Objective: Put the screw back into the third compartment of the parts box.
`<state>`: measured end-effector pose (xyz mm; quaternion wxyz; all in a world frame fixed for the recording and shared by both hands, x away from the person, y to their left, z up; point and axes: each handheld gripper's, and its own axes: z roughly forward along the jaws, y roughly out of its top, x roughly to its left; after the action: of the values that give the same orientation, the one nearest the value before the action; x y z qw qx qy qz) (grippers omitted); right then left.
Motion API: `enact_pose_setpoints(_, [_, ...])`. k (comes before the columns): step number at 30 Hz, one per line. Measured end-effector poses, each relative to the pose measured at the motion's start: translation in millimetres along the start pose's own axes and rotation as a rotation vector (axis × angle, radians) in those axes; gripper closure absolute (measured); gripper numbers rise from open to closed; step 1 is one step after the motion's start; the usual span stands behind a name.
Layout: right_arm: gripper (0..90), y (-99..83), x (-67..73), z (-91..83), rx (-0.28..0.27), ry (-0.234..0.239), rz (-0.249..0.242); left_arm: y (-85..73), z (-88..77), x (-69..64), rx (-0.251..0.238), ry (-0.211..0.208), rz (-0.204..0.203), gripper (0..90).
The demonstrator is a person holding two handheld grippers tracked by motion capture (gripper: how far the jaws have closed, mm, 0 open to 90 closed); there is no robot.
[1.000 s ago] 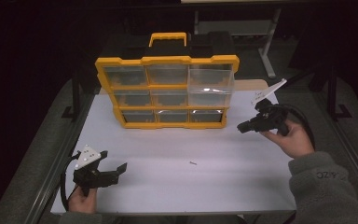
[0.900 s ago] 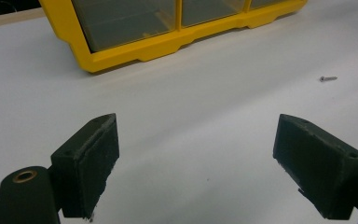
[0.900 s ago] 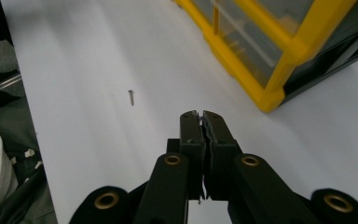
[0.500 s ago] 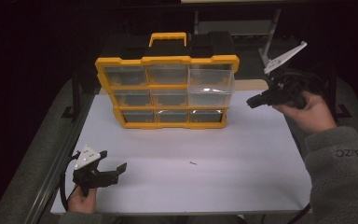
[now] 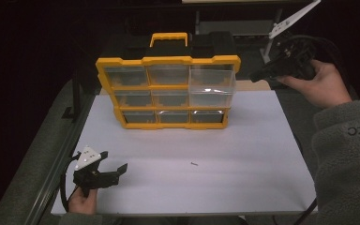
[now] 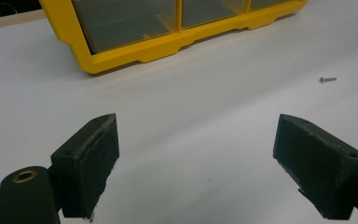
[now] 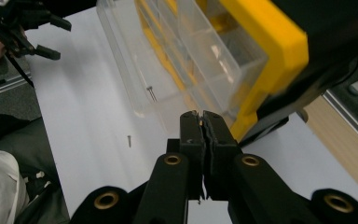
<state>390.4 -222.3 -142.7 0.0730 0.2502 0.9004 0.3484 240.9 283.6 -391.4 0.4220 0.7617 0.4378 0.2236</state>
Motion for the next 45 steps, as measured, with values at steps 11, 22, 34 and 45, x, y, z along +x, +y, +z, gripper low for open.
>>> enact_pose_setpoints(11, [86.6, 41.1, 13.6, 16.9, 0.014, 0.028, -0.069, -0.1, -0.5, -0.6, 0.002, -0.002, -0.01, 13.7])
enact_pose_setpoints(22, [86.5, 58.3, 16.6, 54.9, 0.054, 0.057, -0.082, 0.2, -0.9, 0.4, -0.005, -0.003, 0.0, 13.7])
enact_pose_setpoints(34, [86.2, 66.0, 19.0, 86.3, 0.107, 0.083, -0.104, 0.3, -0.9, 1.0, -0.014, -0.004, -0.006, 13.7])
enact_pose_setpoints(45, [78.7, 64.2, 19.7, 75.0, 0.083, 0.069, -0.093, 0.1, -0.9, 0.6, -0.013, -0.004, -0.013, 13.7])
